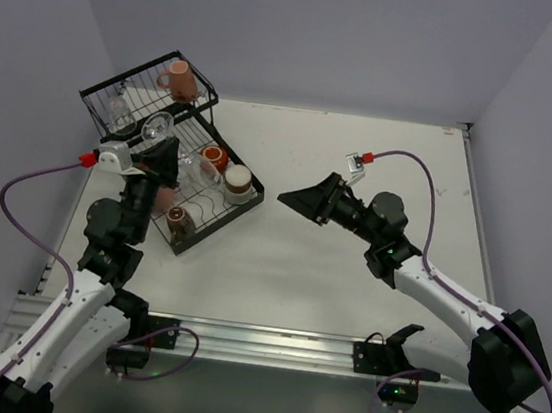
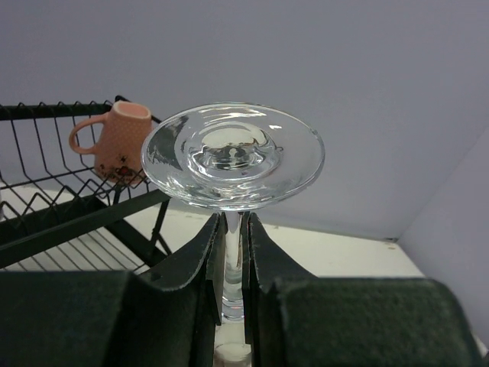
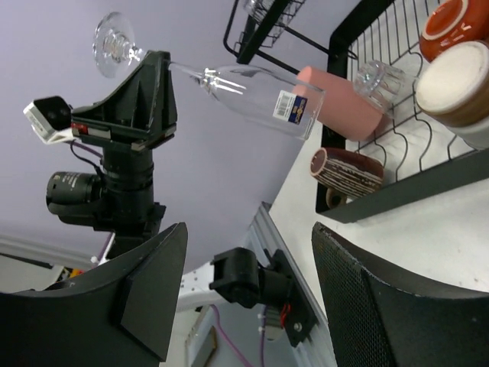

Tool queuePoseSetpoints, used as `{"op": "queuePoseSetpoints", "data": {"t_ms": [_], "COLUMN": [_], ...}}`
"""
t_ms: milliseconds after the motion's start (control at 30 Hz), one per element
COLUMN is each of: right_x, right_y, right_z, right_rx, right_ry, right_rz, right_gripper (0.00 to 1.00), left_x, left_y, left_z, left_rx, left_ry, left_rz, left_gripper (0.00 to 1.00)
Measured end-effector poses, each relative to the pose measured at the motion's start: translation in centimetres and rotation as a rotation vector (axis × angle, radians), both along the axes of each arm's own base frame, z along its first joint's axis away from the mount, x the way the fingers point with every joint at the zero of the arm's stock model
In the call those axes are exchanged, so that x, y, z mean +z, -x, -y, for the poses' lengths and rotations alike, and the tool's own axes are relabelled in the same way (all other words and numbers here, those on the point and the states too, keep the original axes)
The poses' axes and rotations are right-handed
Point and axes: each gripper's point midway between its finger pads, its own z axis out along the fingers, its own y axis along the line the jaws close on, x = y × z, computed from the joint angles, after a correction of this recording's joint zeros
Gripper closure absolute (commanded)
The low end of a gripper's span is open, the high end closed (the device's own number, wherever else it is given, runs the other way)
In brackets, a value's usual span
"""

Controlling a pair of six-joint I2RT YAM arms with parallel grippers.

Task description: Unload the cups from the dish rack

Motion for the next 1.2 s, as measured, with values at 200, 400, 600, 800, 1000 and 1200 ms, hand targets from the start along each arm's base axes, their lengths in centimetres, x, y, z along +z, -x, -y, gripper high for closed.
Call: {"op": "queuePoseSetpoints", "data": {"t_ms": [200,400,600,800,1000,1200], "right_x": [2.2,3.0,2.9,3.7,4.1,3.5], "right_y": [-0.8,-0.6,-0.8,-0.2,0.3,1.1], "right_z": [0.0,0.6,0.9,0.8,0.6,-0.8], "right_rx": [-0.036,-0.068,-0.104,-0.090,-0.067,0.015], "right_ry": [-0.101,-0.218,-0.256,-0.294,-0.321,-0.338], "right_rz": [0.038,0.065,0.071,0.090,0.086,0.075], "right_gripper": [0.31,0.31,0.32,0.33,0.34,0.40], "left_x": [2.7,3.4,4.2,5.8,6.8,6.5], "left_y": [1.5,2.0,2.4,3.2,4.0,3.9], "left_z": [1.3,3.8,5.6,6.8,7.1,7.7], "left_rx": [-0.116,-0.278,-0.417,-0.523,-0.577,-0.616], "left_ry": [0.125,0.255,0.364,0.422,0.455,0.473], "left_rz": [0.042,0.033,0.057,0.102,0.137,0.130], "left_gripper": [1.00,1.00,1.00,1.00,1.00,1.00]}}
